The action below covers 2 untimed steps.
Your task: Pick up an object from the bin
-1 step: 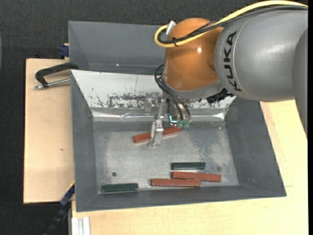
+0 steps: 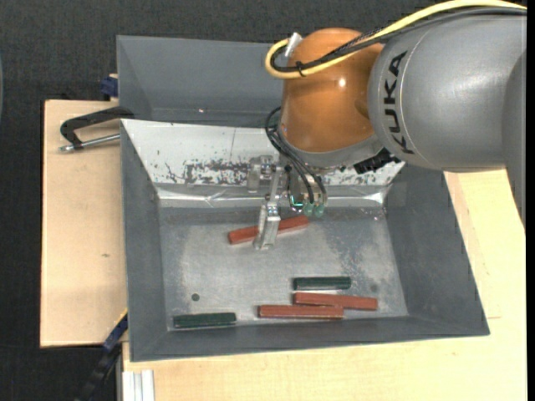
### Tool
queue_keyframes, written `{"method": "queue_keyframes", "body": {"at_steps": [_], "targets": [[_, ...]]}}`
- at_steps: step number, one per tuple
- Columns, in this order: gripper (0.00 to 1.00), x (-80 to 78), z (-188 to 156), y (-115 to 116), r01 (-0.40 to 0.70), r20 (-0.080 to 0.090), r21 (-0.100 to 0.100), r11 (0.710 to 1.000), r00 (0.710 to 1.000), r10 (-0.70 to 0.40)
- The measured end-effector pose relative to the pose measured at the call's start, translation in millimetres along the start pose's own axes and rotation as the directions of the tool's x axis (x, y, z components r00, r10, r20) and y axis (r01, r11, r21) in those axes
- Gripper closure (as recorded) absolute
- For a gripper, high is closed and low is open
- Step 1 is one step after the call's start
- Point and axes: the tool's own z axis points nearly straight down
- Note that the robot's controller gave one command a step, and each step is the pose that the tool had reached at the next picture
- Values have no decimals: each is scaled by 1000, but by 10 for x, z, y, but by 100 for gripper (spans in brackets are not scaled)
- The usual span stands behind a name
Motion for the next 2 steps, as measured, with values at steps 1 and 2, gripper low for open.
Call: {"method": "queue_keyframes", "body": {"at_steps": [1, 2], "targets": [[0, -80, 402, -162, -78, 4, -1, 997, 997, 78], [0, 21, 1146, -277, -164, 3, -1, 986, 986, 164]]}}
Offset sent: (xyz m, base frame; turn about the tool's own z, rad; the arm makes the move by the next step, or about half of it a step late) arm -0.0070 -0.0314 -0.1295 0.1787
